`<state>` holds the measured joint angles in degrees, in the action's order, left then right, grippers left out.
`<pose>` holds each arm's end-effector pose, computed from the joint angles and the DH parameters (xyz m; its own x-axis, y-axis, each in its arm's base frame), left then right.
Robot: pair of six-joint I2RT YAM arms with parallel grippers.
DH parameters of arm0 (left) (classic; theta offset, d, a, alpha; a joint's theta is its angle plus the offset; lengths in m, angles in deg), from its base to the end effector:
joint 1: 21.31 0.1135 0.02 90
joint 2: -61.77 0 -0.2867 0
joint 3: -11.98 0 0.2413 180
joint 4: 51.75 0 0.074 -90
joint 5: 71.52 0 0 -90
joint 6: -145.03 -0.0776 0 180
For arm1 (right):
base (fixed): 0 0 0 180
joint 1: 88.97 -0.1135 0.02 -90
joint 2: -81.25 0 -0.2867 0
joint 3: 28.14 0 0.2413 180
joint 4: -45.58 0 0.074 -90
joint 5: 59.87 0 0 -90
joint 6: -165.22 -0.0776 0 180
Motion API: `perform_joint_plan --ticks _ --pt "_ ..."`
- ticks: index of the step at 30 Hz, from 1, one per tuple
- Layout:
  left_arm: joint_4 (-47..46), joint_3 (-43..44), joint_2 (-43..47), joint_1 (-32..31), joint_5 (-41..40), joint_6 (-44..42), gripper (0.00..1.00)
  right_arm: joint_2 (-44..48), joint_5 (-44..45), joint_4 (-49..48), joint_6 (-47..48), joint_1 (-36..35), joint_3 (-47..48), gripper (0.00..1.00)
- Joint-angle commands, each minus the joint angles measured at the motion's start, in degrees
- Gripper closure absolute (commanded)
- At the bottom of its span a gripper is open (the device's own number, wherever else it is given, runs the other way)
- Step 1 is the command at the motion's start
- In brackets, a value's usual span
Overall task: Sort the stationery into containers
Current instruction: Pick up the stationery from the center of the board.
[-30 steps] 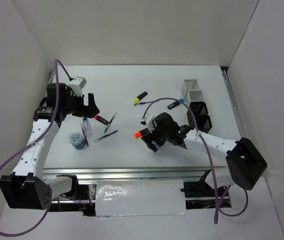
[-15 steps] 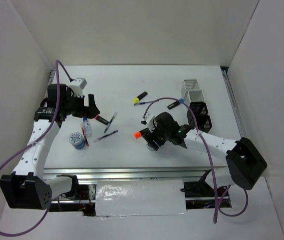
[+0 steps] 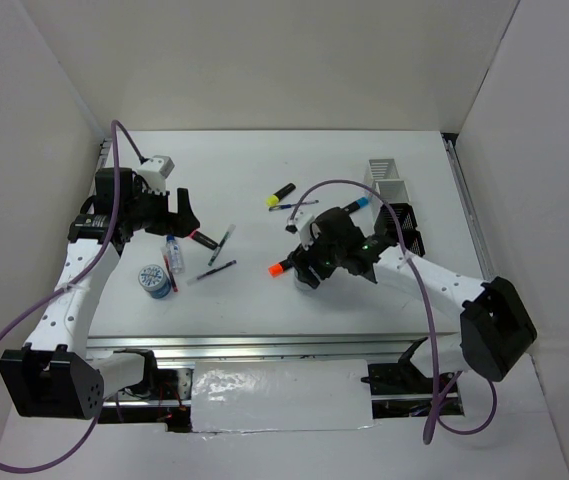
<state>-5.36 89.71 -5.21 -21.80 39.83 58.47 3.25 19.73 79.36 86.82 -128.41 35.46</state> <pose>0.2636 -0.0305 0.3371 -0.5998 -0.0508 -0.7985 0.2683 0.9274 -0.2605 0.2184 0.1978 0.2219 -0.4195 -0.6011 -0.6802 -0.8189 0.5740 -0.0023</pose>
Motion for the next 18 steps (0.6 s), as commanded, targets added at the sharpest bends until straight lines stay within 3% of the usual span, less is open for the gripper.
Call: perform_joint_plan --ticks 1,4,8,18 --pt "-1.49 0.21 0.36 0.32 1.77 -0.19 0.01 4.52 -1.56 2.15 1.06 2.69 7.20 0.60" --pt "-1.40 0.48 0.27 0.23 2.47 -0.45 0.01 4.61 -0.51 4.52 2.99 5.24 12.39 0.61" --pt "-1.40 0.74 0.10 0.23 2.48 -0.45 0.01 2.50 0.81 5.41 5.19 14.36 20.90 0.62" --pt "-1.31 0.30 -0.52 0.32 2.21 -1.07 0.01 -9.97 -0.06 -0.65 3.79 32.83 37.35 0.64"
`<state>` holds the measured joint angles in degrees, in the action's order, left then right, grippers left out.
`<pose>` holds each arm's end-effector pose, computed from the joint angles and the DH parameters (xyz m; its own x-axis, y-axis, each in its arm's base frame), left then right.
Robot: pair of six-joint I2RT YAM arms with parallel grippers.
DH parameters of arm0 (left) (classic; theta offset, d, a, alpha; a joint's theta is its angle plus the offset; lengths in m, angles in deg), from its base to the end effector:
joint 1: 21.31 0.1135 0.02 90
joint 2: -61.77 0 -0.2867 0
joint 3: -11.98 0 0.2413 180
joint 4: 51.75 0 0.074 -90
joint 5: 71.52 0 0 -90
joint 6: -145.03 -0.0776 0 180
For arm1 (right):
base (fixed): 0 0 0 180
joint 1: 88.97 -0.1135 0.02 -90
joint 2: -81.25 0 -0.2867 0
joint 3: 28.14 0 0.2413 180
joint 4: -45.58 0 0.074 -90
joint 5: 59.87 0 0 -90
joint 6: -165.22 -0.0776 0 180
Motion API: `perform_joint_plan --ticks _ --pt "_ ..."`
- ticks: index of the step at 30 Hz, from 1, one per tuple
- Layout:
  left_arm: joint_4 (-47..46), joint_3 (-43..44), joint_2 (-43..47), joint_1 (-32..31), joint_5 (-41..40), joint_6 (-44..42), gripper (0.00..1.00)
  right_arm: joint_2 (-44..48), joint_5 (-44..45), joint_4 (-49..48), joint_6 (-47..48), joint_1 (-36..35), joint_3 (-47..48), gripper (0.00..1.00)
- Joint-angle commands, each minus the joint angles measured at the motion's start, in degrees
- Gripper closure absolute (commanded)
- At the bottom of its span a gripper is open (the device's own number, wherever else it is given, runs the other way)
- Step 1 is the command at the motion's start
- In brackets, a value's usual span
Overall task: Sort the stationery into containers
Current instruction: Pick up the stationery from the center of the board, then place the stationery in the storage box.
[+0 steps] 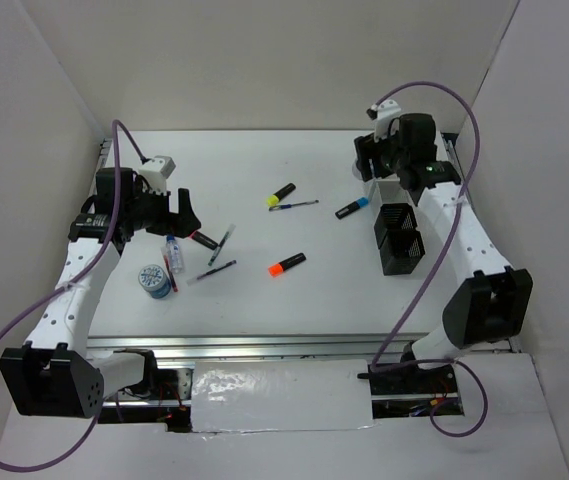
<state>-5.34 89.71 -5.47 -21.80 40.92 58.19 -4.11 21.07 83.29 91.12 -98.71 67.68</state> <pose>0.2641 -0.0319 0.3363 -0.6032 -0.0458 -0.7963 0.2842 0.9205 -0.2682 0.3606 0.0743 0.3741 -0.3504 -0.3347 -0.8748 -0.4170 0.8921 -0.1742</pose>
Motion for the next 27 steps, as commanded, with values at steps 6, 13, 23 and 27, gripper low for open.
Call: perform_joint_plan --ticks 6,13,23,27 --pt "-1.51 0.04 -0.43 0.23 0.86 -0.78 0.01 -10.69 -4.03 -5.47 -1.57 8.50 12.35 0.64" --pt "-1.95 -0.40 -0.87 0.23 0.50 -0.87 0.01 -16.85 -5.18 -5.21 -2.98 11.58 18.32 0.64" --pt "-2.04 0.04 -1.66 0.23 0.68 -0.61 0.01 -22.65 -5.53 -3.18 -2.28 12.55 21.58 0.64" --pt "-2.21 -0.22 -1.58 0.32 0.59 -0.70 0.01 -23.88 -5.44 -2.48 -1.66 12.72 21.58 0.64"
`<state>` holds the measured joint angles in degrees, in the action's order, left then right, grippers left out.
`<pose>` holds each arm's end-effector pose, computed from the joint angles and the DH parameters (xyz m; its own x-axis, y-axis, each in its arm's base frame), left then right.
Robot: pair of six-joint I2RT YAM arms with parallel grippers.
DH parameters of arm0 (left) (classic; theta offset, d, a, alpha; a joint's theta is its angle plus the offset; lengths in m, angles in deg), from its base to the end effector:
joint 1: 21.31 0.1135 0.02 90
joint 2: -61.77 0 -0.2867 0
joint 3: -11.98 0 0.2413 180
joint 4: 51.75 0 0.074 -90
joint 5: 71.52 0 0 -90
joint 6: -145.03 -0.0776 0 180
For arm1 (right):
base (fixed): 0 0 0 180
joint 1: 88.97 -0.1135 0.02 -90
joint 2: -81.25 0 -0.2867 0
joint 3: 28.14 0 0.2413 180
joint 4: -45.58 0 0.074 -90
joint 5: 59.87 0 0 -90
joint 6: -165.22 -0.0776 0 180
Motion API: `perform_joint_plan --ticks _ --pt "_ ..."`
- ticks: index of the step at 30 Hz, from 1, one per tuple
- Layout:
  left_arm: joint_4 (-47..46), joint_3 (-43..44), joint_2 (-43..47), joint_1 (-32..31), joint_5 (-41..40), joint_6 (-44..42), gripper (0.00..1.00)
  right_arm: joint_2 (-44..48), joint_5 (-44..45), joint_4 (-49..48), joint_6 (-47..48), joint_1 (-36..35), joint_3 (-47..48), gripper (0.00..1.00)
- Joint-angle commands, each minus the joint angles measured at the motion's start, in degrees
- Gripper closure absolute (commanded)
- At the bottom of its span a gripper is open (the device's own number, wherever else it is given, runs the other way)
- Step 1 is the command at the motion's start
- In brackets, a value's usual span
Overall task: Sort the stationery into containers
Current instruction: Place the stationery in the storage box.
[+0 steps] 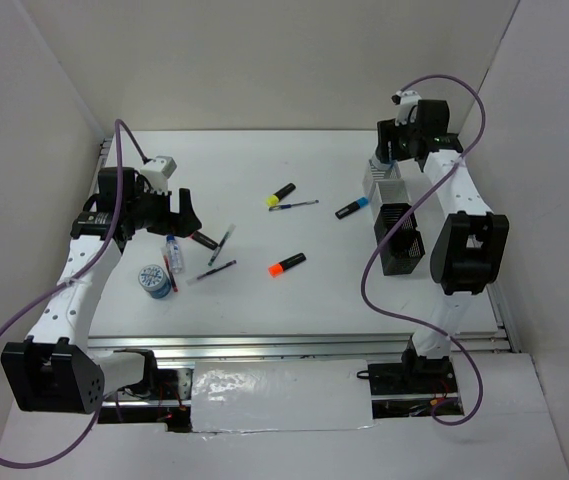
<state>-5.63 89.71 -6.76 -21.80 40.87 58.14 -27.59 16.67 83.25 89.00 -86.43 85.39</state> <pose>0.2695 -0.0319 0.3313 -0.6167 -0.0449 -0.7859 0.2794 0.9209 -0.2718 0.4788 -0.0032 0.3232 -0.4920 -0.2101 -0.8449 -0.2771 0.9578 -0.0768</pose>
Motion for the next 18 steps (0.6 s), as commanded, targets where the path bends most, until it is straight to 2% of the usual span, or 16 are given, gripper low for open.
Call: perform_joint_plan --ticks 1,18 --pt "-1.93 -0.31 -0.29 0.32 0.55 -0.65 0.01 -0.67 -1.05 -2.35 0.46 0.44 3.79 0.64" --pt "-2.54 -2.25 1.03 0.32 0.11 -0.57 0.01 -5.68 0.80 -1.30 2.13 1.32 5.55 0.63"
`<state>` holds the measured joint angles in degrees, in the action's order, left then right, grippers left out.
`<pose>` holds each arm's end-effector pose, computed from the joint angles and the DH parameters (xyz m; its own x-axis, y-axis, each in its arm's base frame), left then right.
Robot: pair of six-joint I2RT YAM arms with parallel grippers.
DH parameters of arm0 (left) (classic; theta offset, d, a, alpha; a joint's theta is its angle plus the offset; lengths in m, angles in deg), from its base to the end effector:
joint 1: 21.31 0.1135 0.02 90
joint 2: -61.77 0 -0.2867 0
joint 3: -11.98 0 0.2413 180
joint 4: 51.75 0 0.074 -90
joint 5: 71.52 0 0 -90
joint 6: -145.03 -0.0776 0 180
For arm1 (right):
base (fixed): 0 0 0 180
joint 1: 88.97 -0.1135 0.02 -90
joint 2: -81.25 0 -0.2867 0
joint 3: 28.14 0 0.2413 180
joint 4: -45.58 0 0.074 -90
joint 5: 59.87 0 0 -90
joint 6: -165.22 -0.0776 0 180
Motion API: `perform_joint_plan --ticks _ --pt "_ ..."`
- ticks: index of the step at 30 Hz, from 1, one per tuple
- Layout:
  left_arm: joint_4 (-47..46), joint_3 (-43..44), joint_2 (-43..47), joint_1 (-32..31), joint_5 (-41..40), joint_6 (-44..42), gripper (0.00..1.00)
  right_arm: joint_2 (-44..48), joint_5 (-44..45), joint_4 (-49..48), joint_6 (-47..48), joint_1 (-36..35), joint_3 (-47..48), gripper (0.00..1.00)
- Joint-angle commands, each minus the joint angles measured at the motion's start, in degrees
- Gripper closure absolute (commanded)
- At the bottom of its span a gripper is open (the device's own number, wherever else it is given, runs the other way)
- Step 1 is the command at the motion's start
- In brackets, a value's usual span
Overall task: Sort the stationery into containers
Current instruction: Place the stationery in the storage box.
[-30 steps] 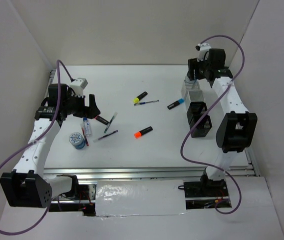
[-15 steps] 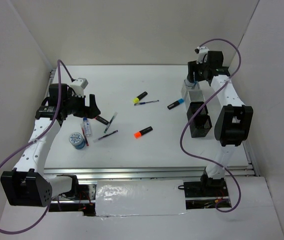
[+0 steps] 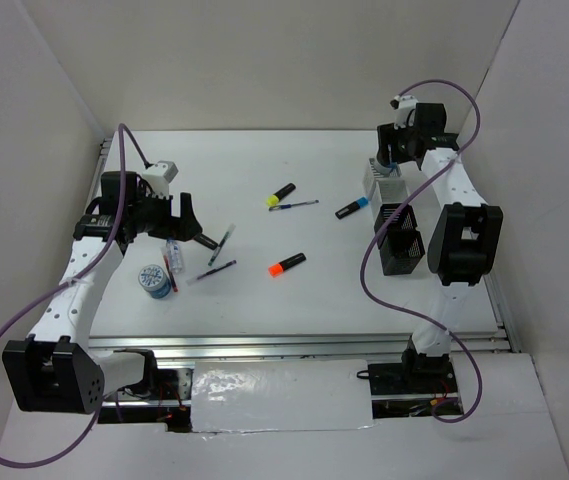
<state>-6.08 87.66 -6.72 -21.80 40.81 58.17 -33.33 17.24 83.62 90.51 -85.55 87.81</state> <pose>0.2681 -0.0318 0.3197 -0.6380 -0.0452 -0.7687 0.2708 0.9213 -0.2789 0.5007 -0.0126 0.2906 -0.5433 -0.2251 -0.8088 -0.2734 0.9583 -0.0830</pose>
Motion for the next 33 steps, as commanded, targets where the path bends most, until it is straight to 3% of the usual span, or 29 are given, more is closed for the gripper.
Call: perform_joint_plan --ticks 1,33 --pt "-2.09 -0.10 0.64 0.32 0.17 -0.50 0.01 0.06 0.23 -1.67 0.62 0.45 3.03 0.62" --pt "-3.23 -1.16 0.99 0.32 -0.09 -0.24 0.01 2.35 2.95 1.41 2.81 -1.93 2.41 0.62"
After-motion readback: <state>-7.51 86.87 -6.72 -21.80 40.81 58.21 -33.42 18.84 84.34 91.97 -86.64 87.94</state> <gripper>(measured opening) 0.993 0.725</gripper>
